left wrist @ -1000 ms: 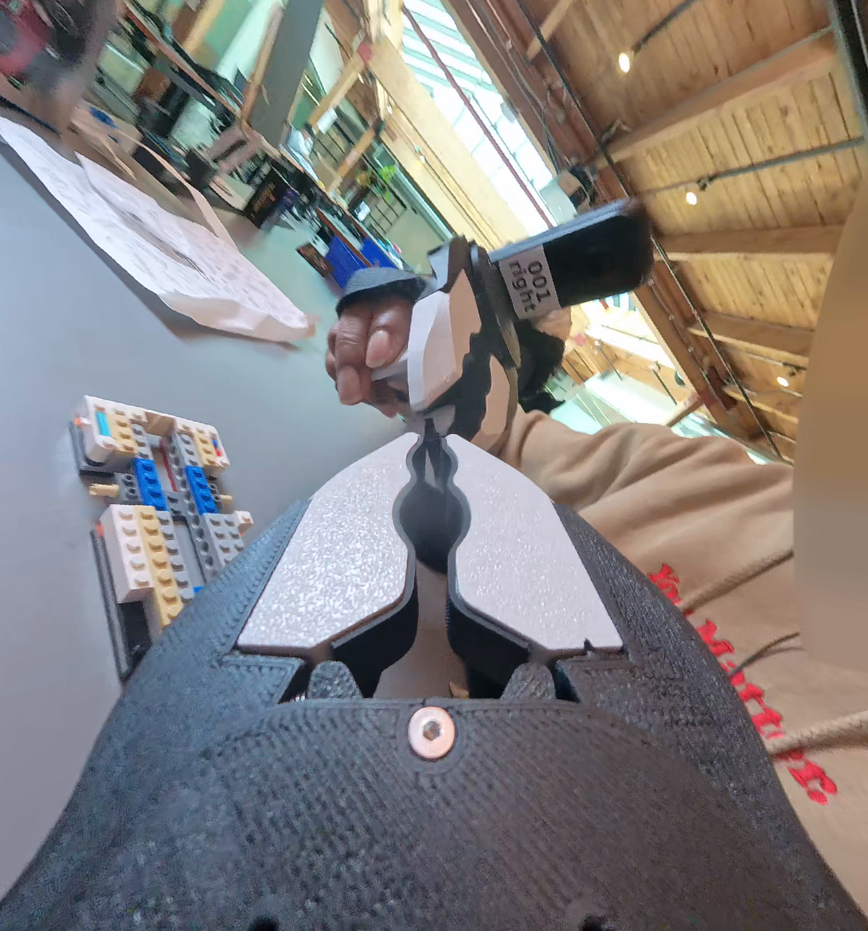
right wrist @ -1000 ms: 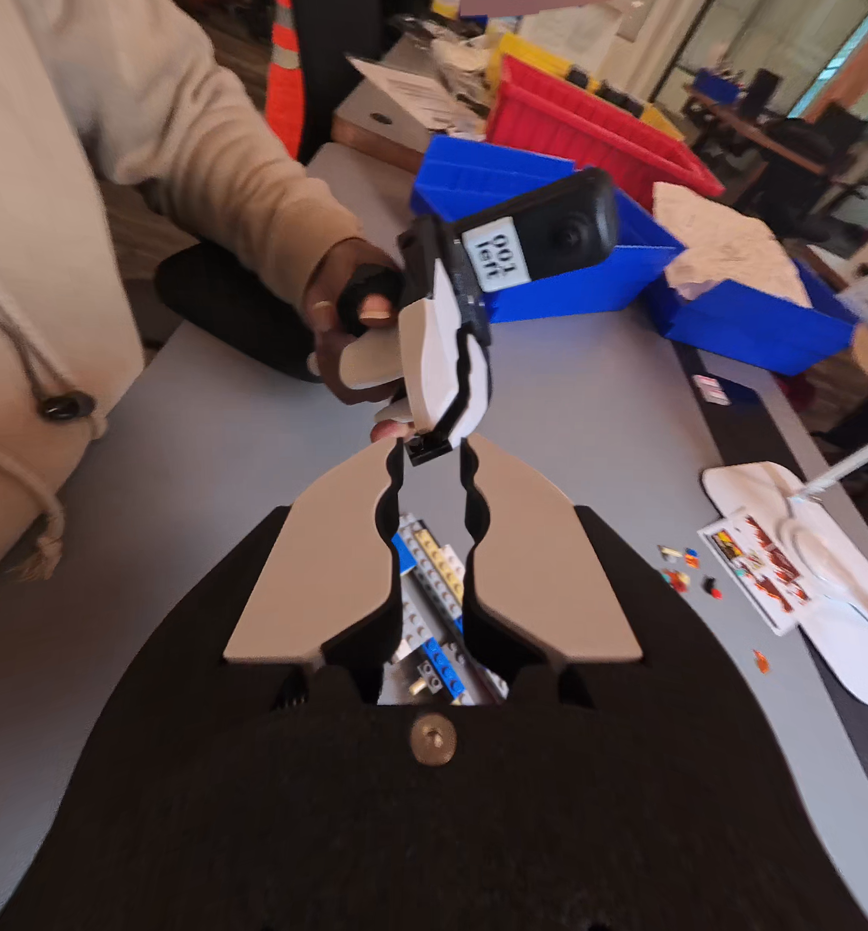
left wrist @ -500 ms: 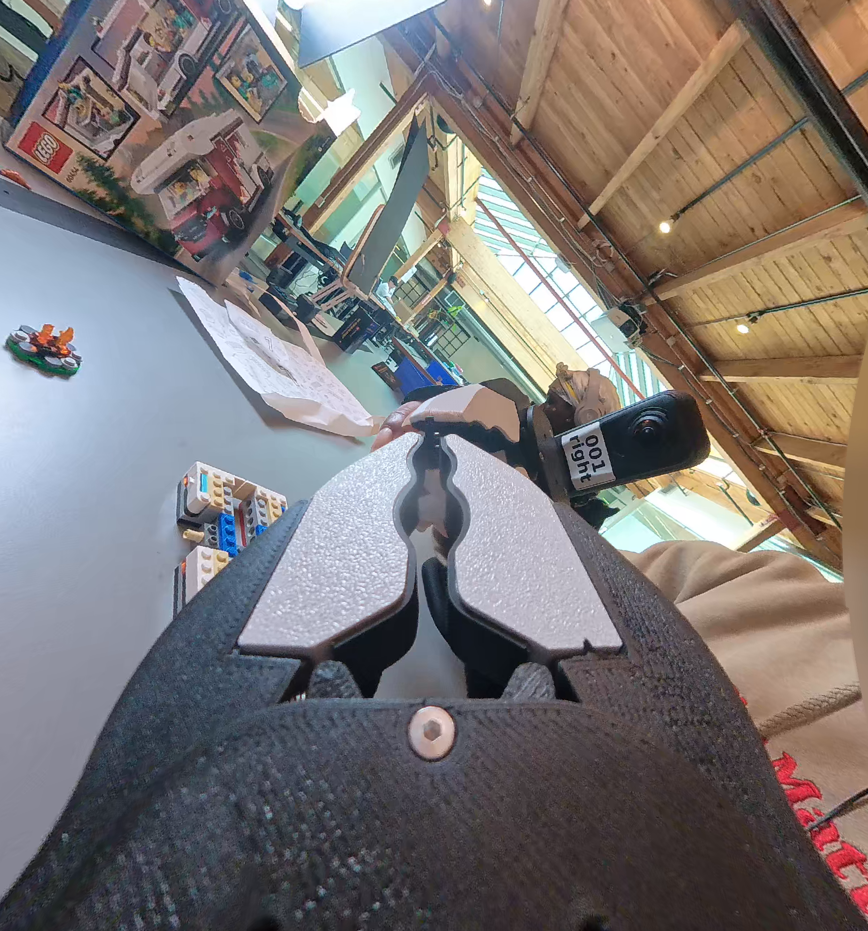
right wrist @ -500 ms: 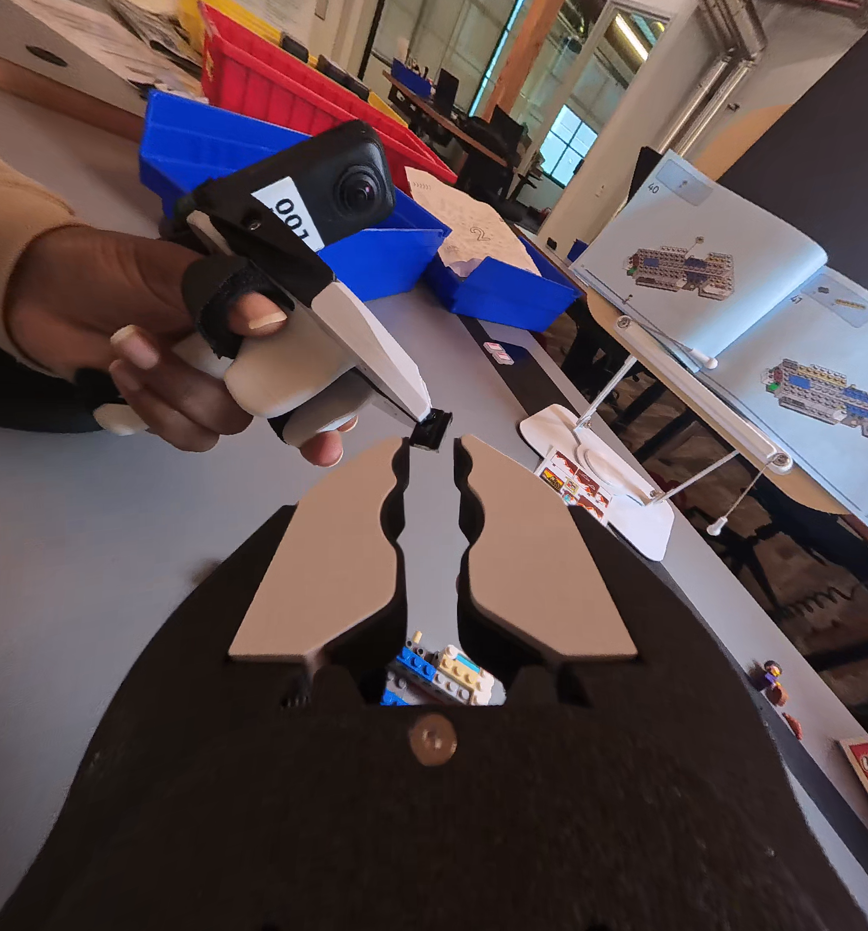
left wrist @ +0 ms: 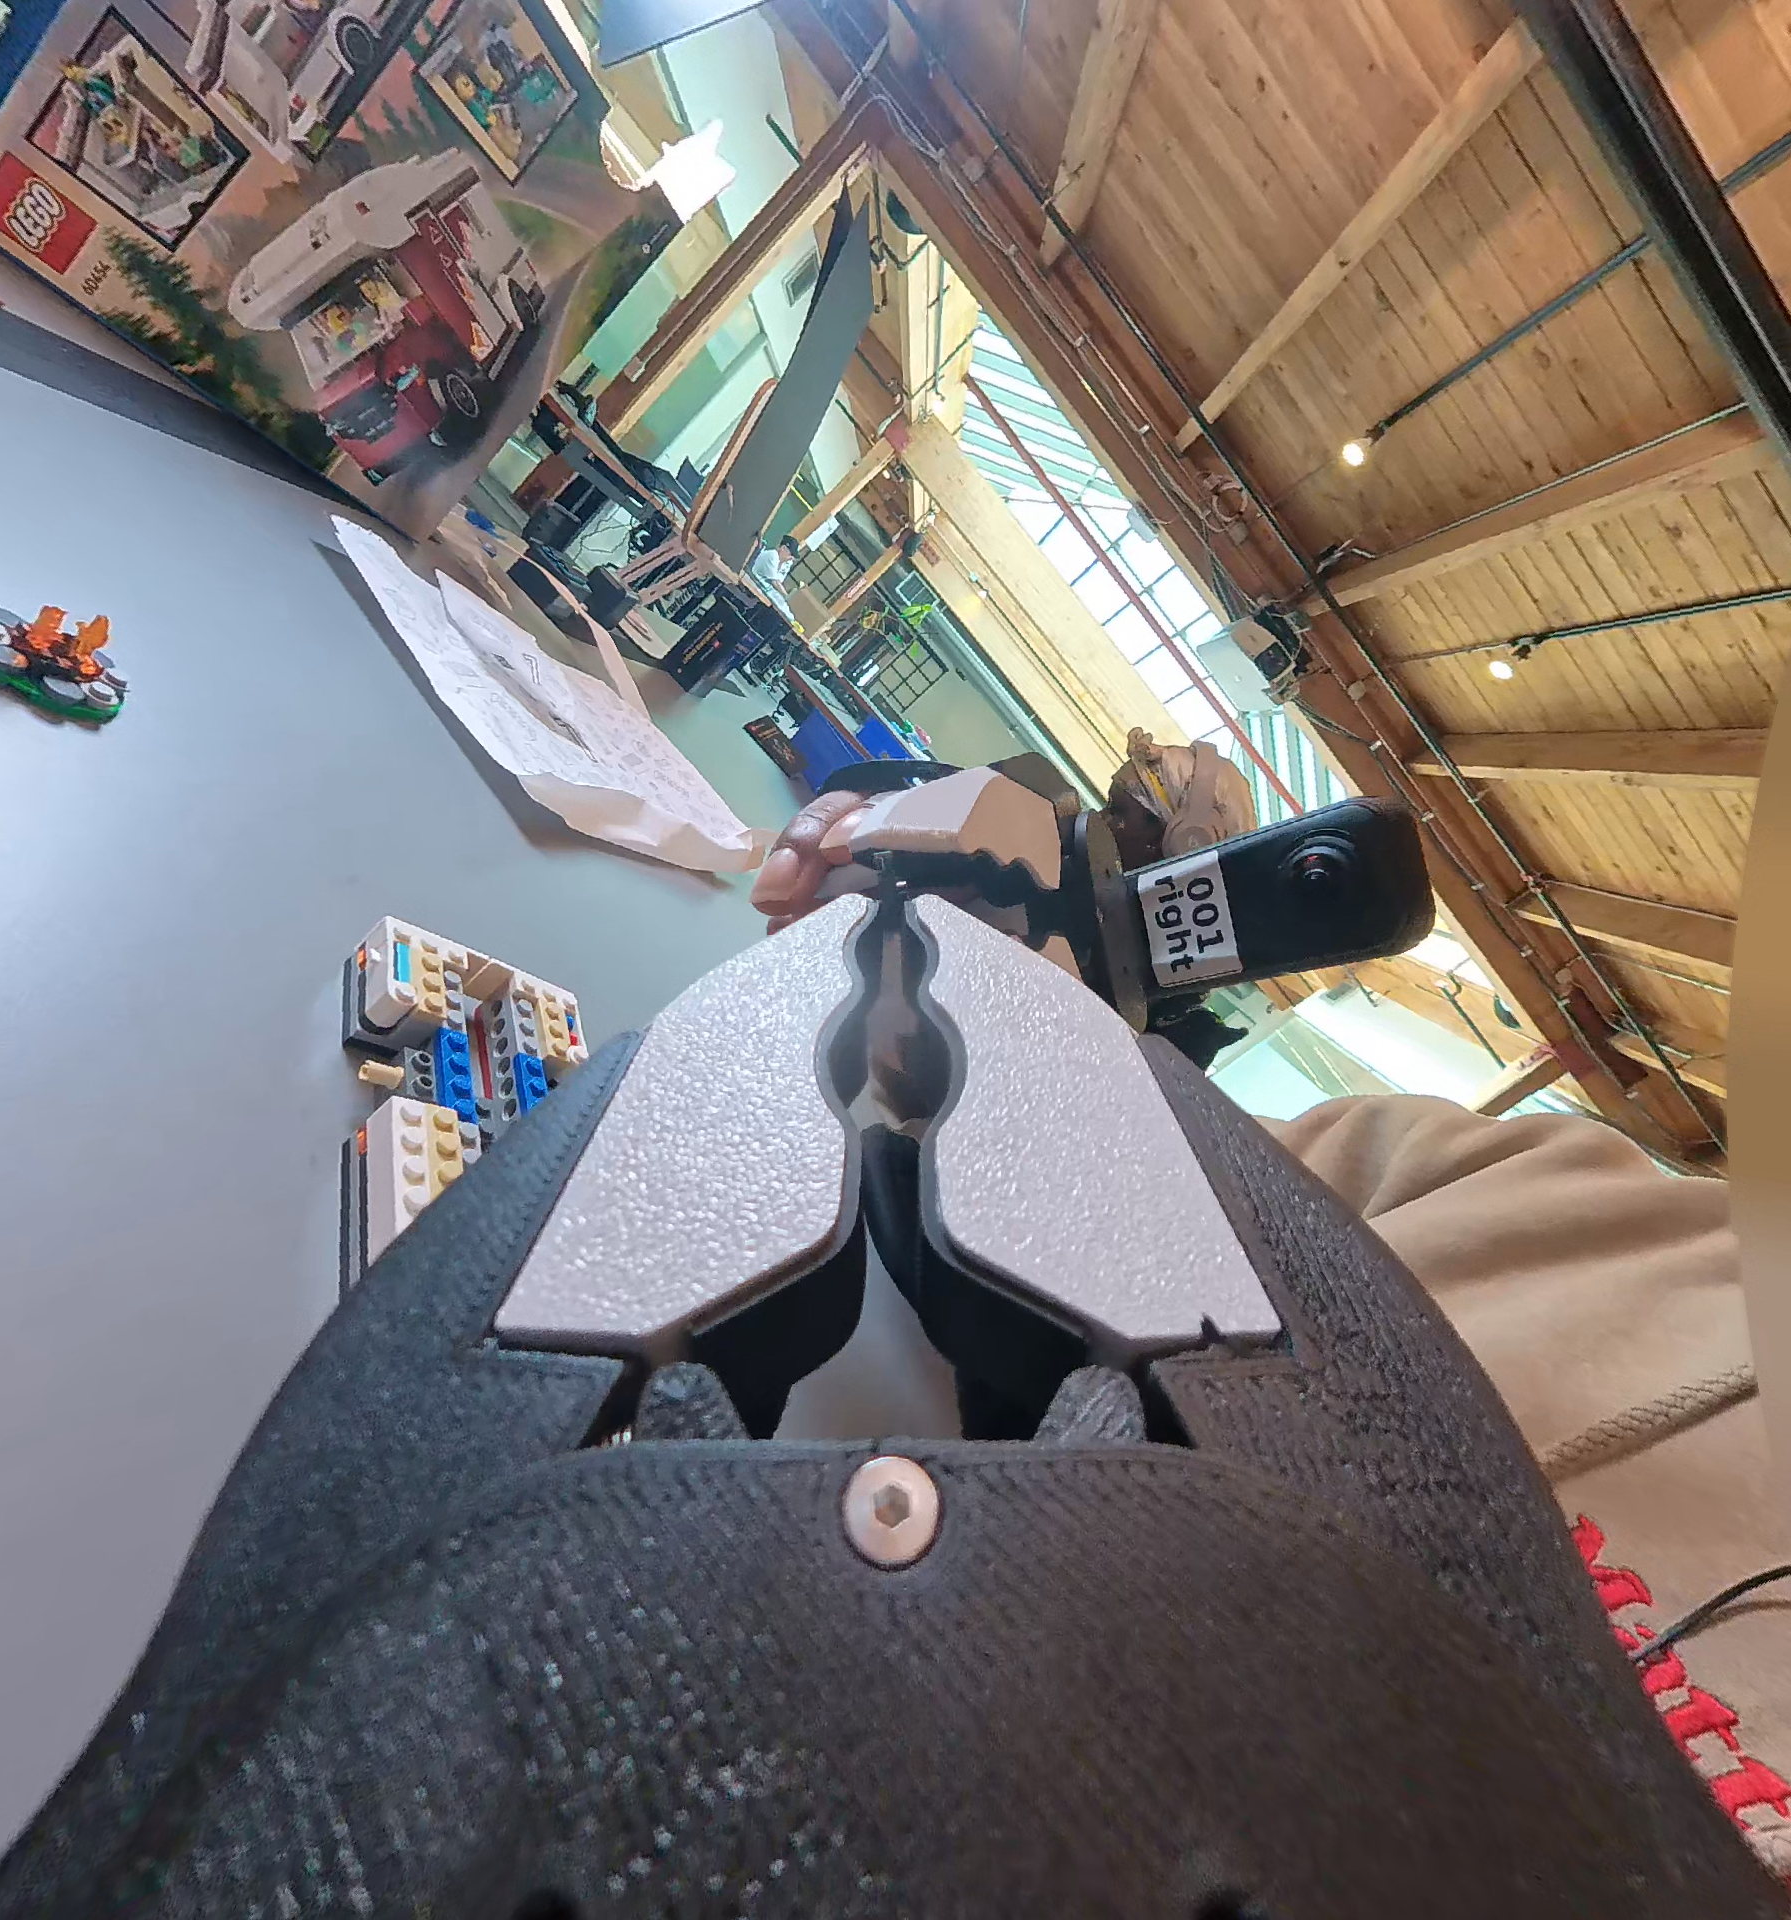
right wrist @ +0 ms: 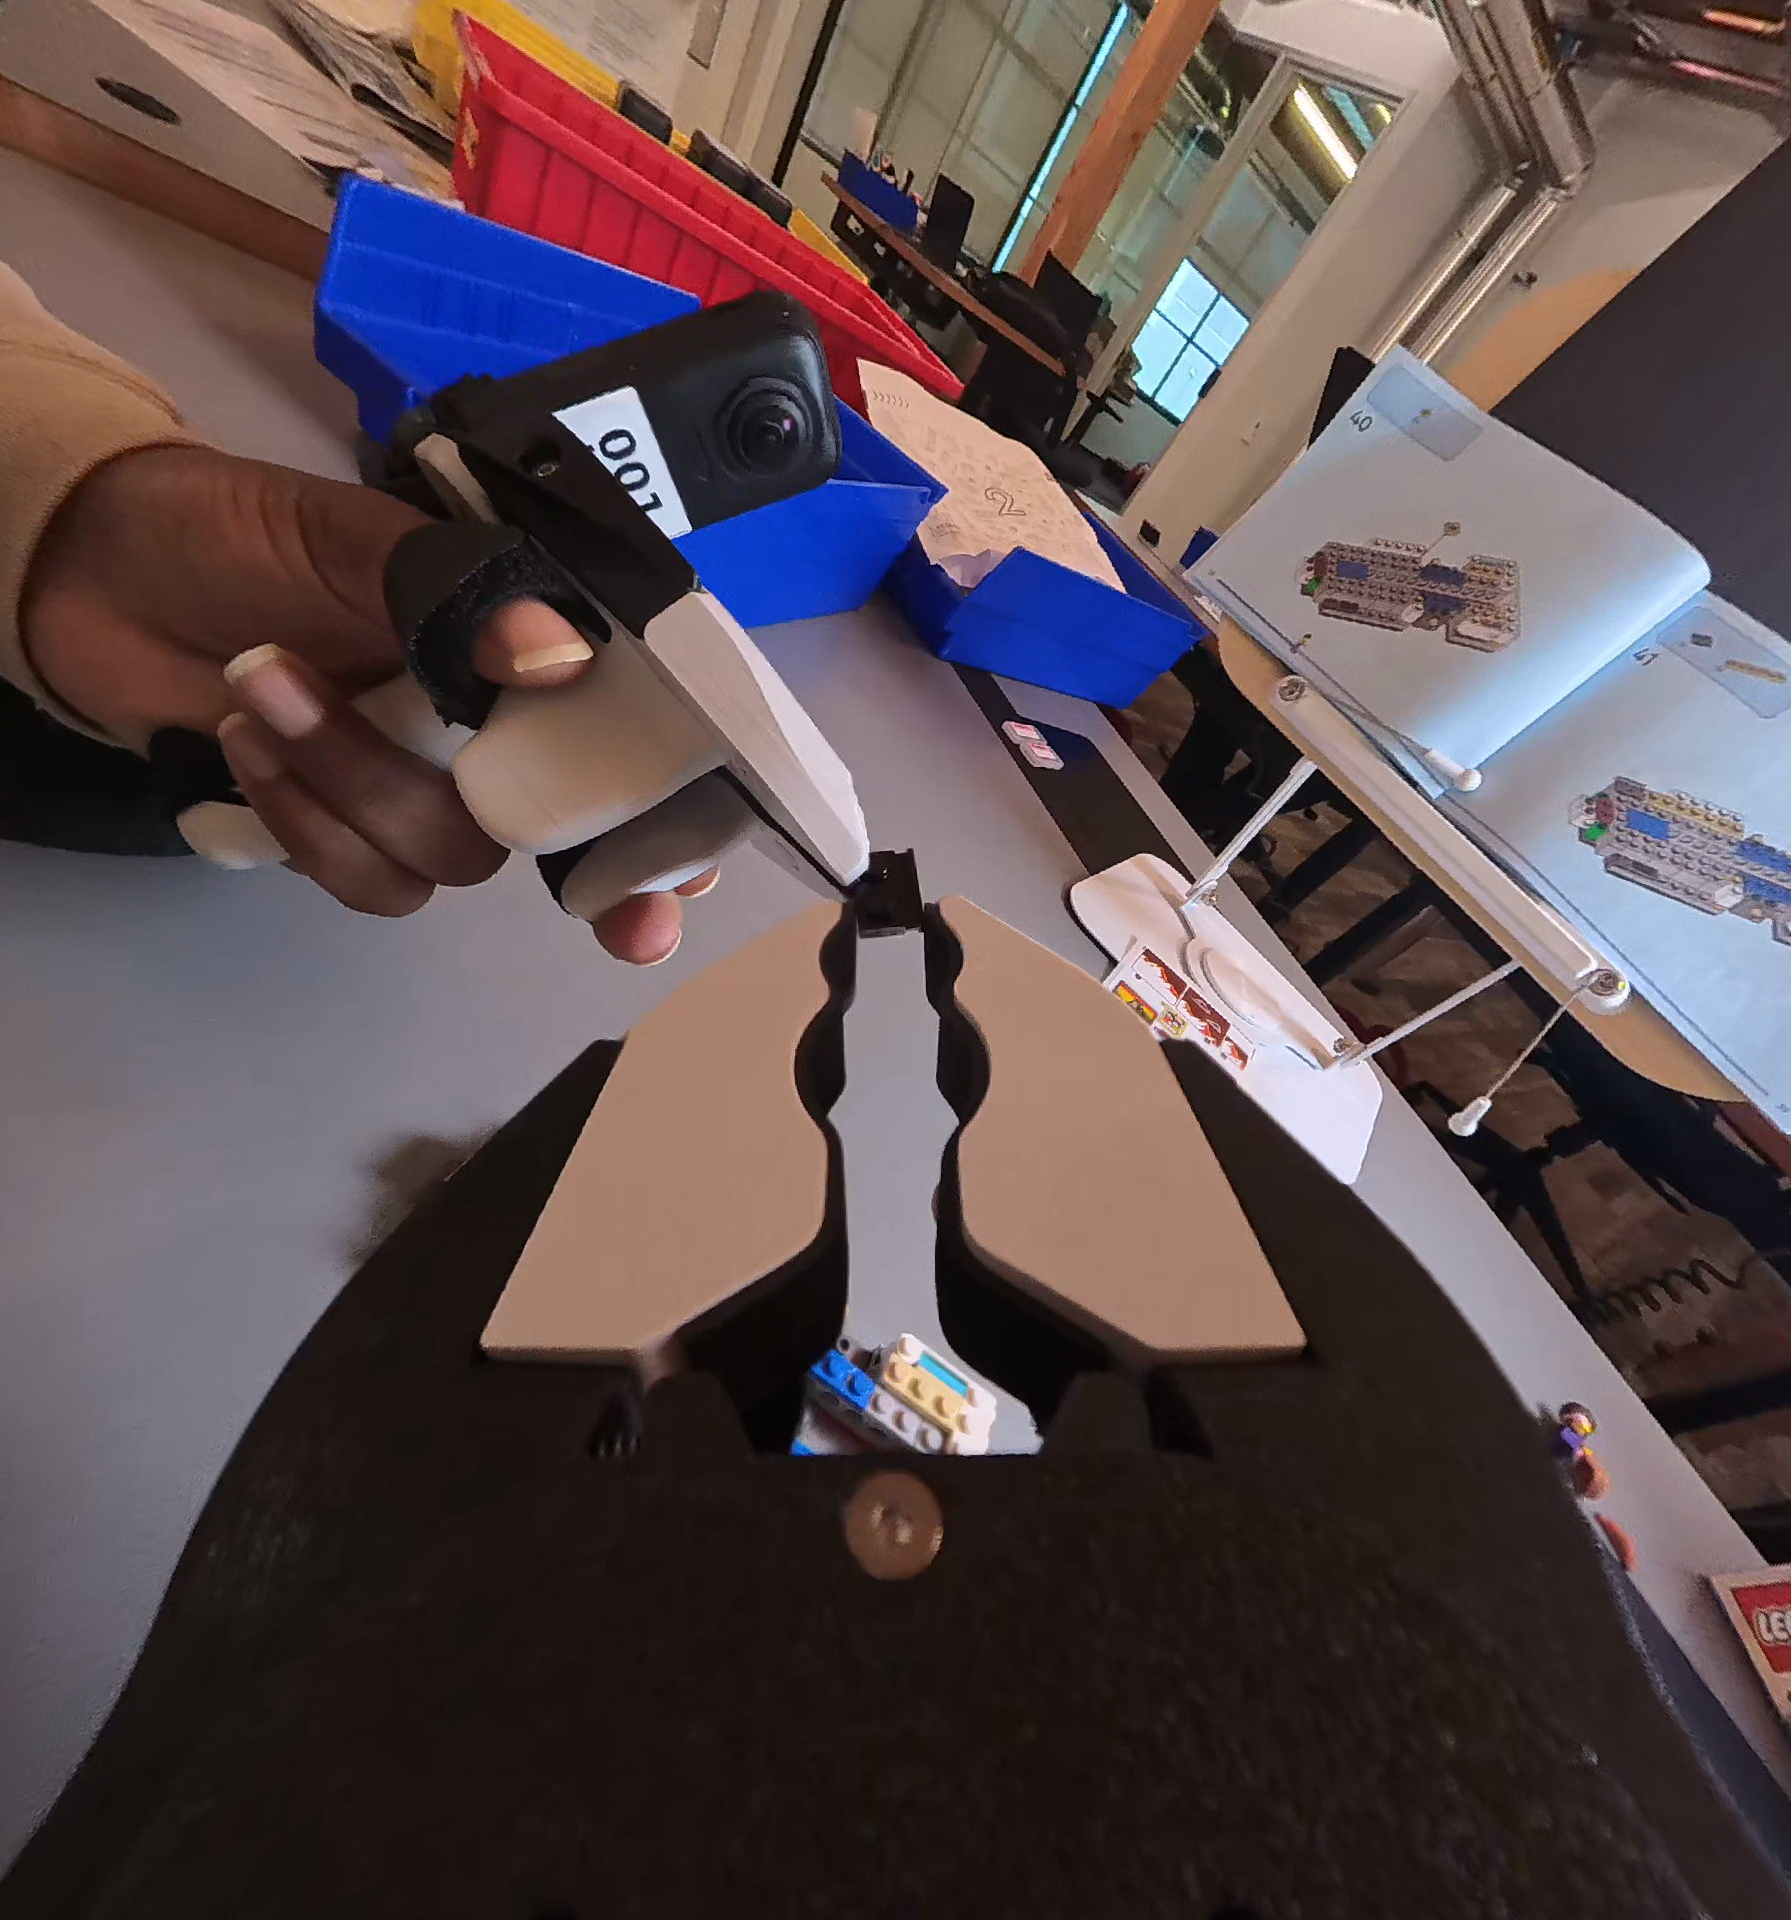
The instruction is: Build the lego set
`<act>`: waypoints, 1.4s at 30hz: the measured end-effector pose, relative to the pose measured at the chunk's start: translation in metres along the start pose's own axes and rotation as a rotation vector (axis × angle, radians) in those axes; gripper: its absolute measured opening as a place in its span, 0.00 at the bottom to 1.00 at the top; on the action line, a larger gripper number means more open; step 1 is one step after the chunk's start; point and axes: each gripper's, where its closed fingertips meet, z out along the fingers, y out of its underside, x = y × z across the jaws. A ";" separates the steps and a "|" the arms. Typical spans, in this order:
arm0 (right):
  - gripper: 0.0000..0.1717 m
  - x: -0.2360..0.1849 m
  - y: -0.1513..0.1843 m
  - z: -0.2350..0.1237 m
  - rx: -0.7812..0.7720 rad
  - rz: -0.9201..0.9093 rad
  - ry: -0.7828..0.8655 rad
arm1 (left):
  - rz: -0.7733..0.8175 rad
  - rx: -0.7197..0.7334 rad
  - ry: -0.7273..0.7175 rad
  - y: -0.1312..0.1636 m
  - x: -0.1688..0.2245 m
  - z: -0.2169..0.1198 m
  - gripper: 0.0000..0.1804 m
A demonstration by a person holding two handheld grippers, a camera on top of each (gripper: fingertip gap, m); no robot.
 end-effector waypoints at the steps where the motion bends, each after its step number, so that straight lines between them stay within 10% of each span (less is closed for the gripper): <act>1: 0.07 0.000 0.001 0.000 -0.002 -0.005 -0.007 | 0.000 -0.005 -0.002 0.000 0.000 0.000 0.02; 12: 0.07 -0.031 0.018 -0.019 -0.011 0.047 -0.362 | 0.372 -0.209 -0.116 0.008 -0.009 -0.010 0.09; 19: 0.07 -0.061 0.037 -0.010 -0.091 -0.013 -0.483 | 0.381 -0.441 -0.135 0.049 -0.027 -0.011 0.05; 42: 0.07 -0.060 0.049 0.001 -0.134 -0.087 -0.548 | 0.256 -0.499 -0.129 0.056 -0.038 -0.019 0.02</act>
